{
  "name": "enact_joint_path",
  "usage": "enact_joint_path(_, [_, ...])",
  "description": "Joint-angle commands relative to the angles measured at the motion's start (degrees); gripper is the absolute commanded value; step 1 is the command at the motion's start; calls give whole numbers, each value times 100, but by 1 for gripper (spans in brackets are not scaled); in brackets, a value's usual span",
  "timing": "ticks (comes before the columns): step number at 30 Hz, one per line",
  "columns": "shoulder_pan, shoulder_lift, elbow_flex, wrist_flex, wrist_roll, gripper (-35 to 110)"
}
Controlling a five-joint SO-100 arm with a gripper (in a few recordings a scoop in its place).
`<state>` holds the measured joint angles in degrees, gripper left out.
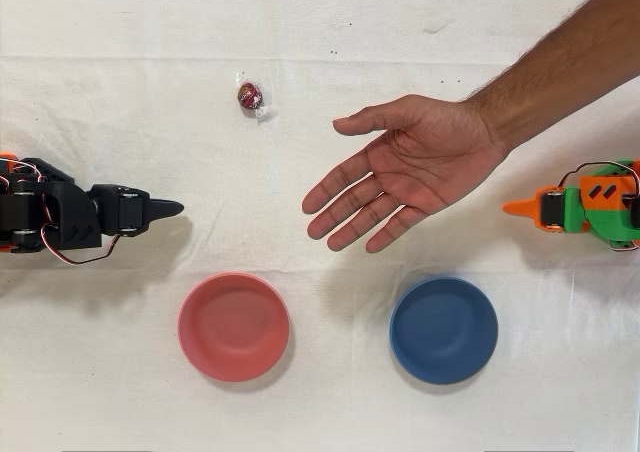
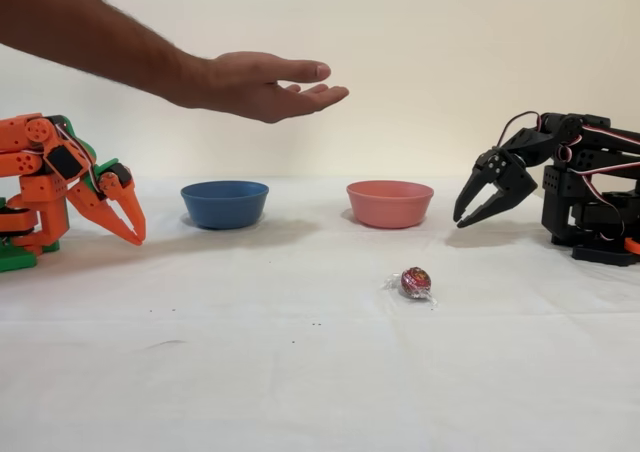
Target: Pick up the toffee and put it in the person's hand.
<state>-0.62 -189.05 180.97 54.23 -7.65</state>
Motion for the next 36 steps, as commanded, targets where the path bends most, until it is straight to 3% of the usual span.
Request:
enact_joint_path(1, [70,-396,237,-79,-132,0])
enact_joint_path(12, [105,352,-642,9,-281,3])
enact_joint_path(36, [624,4658,-5063,149,-431,9])
